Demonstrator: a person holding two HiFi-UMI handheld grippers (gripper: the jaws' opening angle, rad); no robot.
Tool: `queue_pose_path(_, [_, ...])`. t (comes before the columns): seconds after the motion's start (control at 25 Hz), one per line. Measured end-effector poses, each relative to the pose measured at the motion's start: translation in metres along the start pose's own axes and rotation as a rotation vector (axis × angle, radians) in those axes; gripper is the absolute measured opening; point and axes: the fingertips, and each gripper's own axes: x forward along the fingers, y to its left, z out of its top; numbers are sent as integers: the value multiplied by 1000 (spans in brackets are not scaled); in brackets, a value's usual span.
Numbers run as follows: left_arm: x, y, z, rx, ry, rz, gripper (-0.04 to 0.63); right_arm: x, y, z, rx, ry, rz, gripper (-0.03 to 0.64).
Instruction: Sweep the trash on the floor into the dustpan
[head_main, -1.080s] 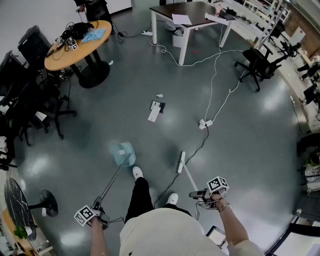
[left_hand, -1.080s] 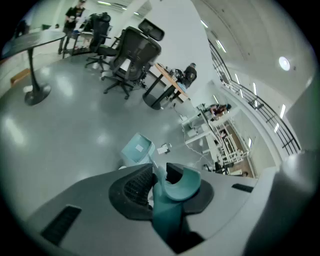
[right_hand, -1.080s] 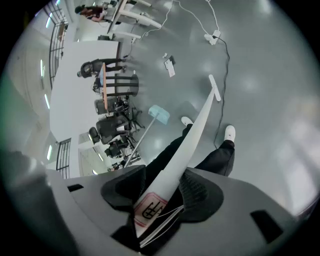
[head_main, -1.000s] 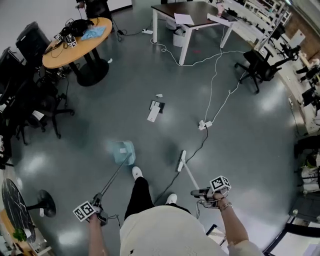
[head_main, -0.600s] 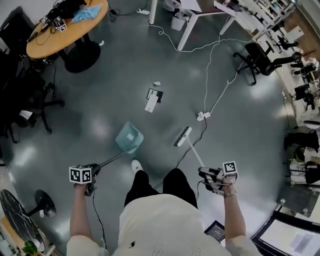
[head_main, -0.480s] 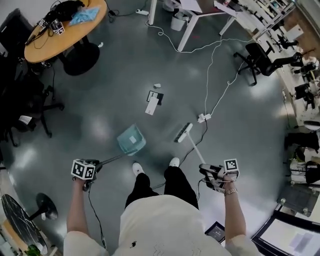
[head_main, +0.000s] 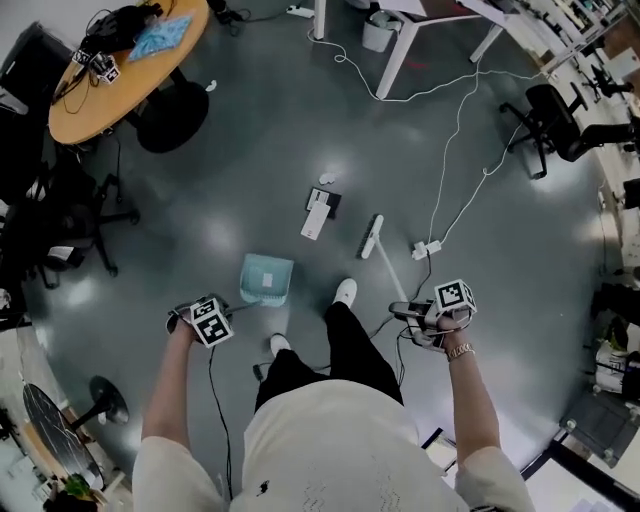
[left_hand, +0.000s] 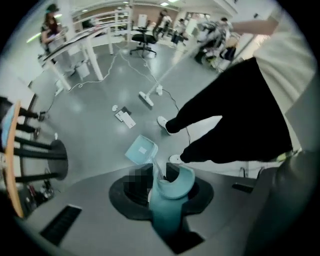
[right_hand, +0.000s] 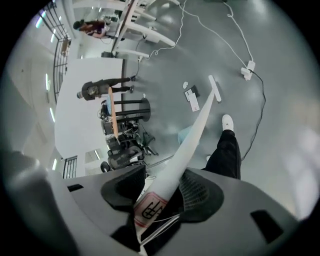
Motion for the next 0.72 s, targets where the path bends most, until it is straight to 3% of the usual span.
queue_pose_path(0.12, [11,15,40,135,82,23,92,-6,13,54,-31,93,-40,218])
queue_pose_path(0.36, [30,50,93,304,127,27,92,-12,43,138,-109,152,-74,218])
queue_pose_path(0.56, [45,75,97,365,154,10,92,0,56,191,-147,131,-149,218])
queue_pose_path(0.72, [57,94,109,373,162,5,92,21,58,223,-237,176,-309,218])
